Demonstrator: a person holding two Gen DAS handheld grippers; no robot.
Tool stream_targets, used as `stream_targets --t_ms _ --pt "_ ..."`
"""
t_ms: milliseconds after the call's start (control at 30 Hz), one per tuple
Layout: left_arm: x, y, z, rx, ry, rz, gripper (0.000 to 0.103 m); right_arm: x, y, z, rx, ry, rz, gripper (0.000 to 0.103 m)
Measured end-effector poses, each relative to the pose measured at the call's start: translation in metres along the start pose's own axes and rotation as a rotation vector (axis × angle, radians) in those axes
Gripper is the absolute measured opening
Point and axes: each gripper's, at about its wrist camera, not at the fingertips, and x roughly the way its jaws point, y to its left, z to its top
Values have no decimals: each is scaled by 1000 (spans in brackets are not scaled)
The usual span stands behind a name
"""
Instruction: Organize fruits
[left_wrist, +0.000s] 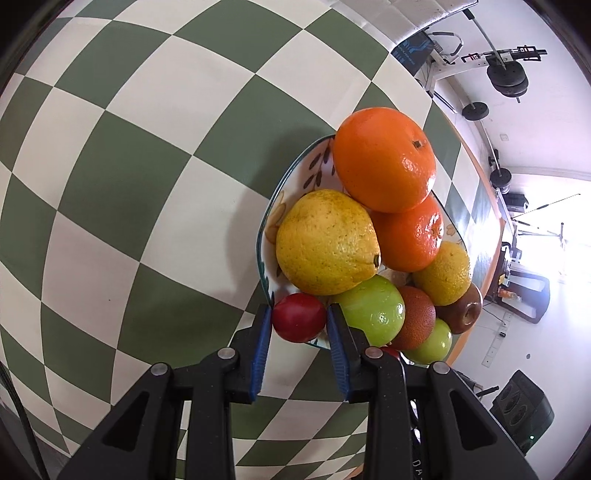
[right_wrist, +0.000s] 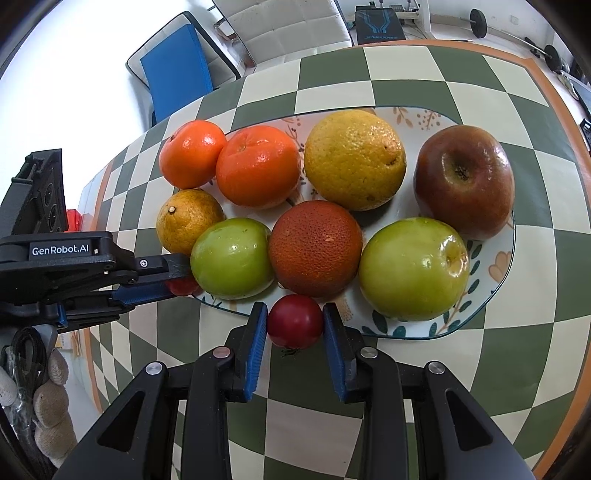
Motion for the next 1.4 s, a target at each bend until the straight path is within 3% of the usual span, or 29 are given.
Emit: stream_targets --t_ms 300,400,467,533,667,733,967,1400 --pt "-6 -2 -4 -3 7 17 32 -8 -1 -3 15 -4 -28 54" --pt "-13 -8 -11 40 -14 71 33 -19 0 -6 18 -11 -41 74" --pt "-21 -14 -18 95 -44 139 46 -32 0 -9 15 -29 -54 83" --pt "-29 -21 -29 154 -86 208 67 -48 0 -13 10 -57 -92 89" --pt "-41 -32 -53 275 -151 328 74 -70 -4 -18 3 -75 -171 94" --pt "-42 -37 -67 331 -167 381 97 -82 -6 -22 0 -94 -207 97" --pt "-56 -51 -97 433 -255 452 98 -110 -13 -36 15 -139 -265 98" --pt "-99 -79 -139 490 -373 424 98 -168 -9 -59 20 -234 -310 98"
